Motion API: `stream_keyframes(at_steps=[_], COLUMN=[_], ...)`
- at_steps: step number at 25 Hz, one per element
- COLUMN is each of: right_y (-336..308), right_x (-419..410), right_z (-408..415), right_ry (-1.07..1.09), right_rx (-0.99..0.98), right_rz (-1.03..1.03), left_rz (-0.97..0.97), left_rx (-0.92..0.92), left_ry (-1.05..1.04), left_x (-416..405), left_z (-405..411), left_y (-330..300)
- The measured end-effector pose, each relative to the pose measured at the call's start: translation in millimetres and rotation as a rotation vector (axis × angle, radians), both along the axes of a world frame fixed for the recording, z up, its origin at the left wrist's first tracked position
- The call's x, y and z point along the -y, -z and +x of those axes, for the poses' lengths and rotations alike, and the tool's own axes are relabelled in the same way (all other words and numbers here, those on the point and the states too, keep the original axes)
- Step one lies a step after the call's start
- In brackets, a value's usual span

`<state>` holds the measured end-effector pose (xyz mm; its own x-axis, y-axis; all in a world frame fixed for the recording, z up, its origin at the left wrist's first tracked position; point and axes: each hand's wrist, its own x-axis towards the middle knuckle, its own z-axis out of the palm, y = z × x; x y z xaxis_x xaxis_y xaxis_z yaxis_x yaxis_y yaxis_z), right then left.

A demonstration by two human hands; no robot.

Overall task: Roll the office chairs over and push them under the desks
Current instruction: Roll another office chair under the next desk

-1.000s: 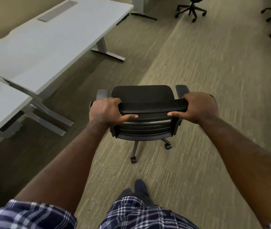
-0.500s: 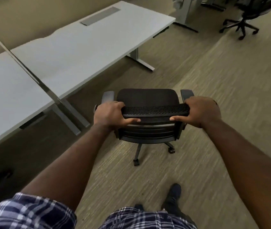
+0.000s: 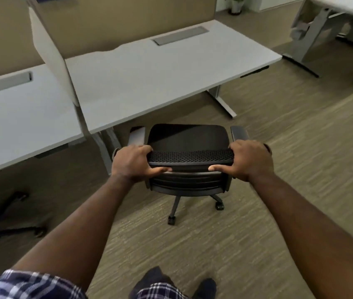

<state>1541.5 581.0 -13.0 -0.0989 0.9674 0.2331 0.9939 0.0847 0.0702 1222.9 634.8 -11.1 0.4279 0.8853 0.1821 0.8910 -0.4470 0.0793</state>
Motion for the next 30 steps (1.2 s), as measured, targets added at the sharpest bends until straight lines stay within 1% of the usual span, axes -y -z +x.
stream_keyframes(at_steps=[3, 4, 8, 18, 23, 30], right_y=[1.8, 1.9, 0.1, -7.0, -11.1, -9.4], right_x=[-46.6, -49.5, -117.8, -234.1, -270.9, -293.0], right_z=[18.8, 20.7, 33.7, 37.8, 33.2, 35.2], right_ry=[-0.070, -0.079, -0.144, -0.274, -0.324, -0.323], right_rx=[0.018, 0.010, 0.004, -0.020, 0.015, -0.010], right_rz=[-0.031, -0.028, -0.060, -0.126, -0.142, -0.119], left_rz=[0.004, -0.001, 0.001, 0.038, 0.005, -0.015], left_rx=[-0.016, -0.012, -0.009, 0.002, 0.002, 0.021], left_ry=[-0.083, -0.083, -0.182, -0.305, -0.353, -0.367], left_x=[-21.7, -22.0, -63.4, -129.0, -150.3, -173.1], left_z=[13.4, 15.6, 25.7, 35.1, 35.5, 38.7], left_y=[2.8, 2.1, 0.8, 0.0, -2.4, -9.6])
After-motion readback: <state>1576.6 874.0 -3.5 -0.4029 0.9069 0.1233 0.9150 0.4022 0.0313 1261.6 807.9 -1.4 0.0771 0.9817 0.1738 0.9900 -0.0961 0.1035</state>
